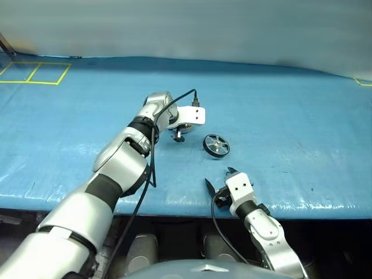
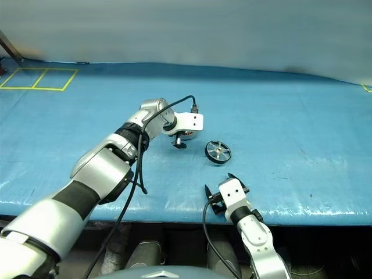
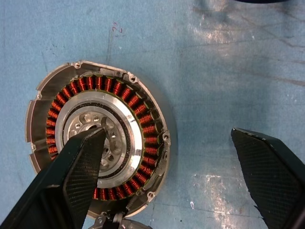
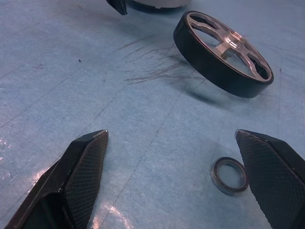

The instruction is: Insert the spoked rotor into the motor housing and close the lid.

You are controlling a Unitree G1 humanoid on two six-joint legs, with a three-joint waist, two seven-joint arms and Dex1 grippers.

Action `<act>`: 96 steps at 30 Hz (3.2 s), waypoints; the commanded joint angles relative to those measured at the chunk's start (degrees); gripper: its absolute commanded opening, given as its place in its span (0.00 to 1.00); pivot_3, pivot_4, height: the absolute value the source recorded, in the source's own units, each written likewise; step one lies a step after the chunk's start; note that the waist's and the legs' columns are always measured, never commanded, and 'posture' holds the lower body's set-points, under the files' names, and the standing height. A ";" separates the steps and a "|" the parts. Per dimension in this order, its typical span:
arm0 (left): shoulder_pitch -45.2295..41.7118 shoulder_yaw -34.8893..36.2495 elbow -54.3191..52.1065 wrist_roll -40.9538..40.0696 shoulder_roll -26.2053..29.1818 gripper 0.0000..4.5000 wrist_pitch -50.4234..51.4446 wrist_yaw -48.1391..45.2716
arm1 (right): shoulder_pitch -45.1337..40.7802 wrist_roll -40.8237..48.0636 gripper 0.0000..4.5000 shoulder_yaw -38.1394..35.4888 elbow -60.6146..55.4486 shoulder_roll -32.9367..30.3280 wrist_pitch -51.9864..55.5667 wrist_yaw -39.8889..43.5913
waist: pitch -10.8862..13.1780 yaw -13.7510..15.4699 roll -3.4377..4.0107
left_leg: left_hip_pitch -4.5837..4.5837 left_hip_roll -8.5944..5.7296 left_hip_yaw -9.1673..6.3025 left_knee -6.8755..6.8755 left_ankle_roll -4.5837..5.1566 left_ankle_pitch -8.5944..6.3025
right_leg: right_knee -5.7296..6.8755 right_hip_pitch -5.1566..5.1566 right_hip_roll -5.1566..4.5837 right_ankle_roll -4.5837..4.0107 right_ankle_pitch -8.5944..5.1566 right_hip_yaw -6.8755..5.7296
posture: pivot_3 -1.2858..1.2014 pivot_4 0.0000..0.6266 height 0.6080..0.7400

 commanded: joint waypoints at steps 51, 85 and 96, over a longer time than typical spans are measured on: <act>8.66 -2.21 -16.52 -16.77 22.97 0.33 -64.48 -33.16 | -3.64 -0.99 1.00 1.53 2.55 -2.13 1.17 3.20 | -0.09 -0.07 -0.03 | -0.01 0.00 -0.05 0.14 0.03 -0.01 | 0.08 0.06 0.00 -0.21 0.11 -0.01 | 0.52 0.24 1.00; 9.12 -8.21 -21.42 -12.45 25.14 0.74 -73.31 -24.36 | -4.05 -0.49 1.00 1.43 2.94 -1.90 1.55 4.40 | -0.11 0.11 -0.02 | 0.13 0.00 -0.09 0.24 0.05 -0.02 | 0.08 0.28 0.00 -0.03 0.00 -0.04 | 0.52 0.24 1.00; 12.42 -5.35 -39.17 -27.49 34.48 0.74 -65.17 -27.72 | -3.25 5.32 1.00 -0.30 -4.60 -2.64 1.24 8.45 | -0.04 -0.28 0.10 | 0.12 0.03 -0.09 0.22 0.07 -0.03 | 0.08 0.26 0.00 -0.09 -0.01 -0.03 | 0.52 0.24 1.00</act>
